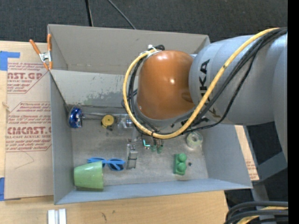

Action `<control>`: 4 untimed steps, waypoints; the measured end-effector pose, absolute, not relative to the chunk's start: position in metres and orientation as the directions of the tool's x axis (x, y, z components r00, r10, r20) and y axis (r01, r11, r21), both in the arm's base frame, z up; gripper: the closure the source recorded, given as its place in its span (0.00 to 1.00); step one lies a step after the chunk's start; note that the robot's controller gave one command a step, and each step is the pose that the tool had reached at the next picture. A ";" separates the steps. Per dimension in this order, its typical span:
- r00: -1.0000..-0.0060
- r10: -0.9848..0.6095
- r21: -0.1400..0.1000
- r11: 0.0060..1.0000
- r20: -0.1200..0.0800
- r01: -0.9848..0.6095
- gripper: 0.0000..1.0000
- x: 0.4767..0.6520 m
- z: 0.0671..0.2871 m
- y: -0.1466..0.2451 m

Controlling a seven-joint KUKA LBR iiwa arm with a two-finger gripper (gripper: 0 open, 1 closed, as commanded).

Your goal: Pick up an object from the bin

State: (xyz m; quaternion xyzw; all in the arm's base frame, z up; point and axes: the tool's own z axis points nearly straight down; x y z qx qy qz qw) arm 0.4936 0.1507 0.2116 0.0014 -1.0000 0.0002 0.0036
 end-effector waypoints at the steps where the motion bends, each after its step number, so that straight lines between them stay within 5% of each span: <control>1: -0.993 -0.118 -0.001 0.993 0.005 -0.118 0.00 0.493 0.065 0.138; 2: -0.993 -0.117 0.001 0.993 0.001 -0.117 1.00 0.494 0.069 0.138; 4: -0.996 -0.086 0.003 0.996 -0.004 -0.086 1.00 0.565 0.070 0.238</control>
Offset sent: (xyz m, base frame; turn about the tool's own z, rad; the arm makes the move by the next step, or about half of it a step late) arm 0.0009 -0.0130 -0.1416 -0.1146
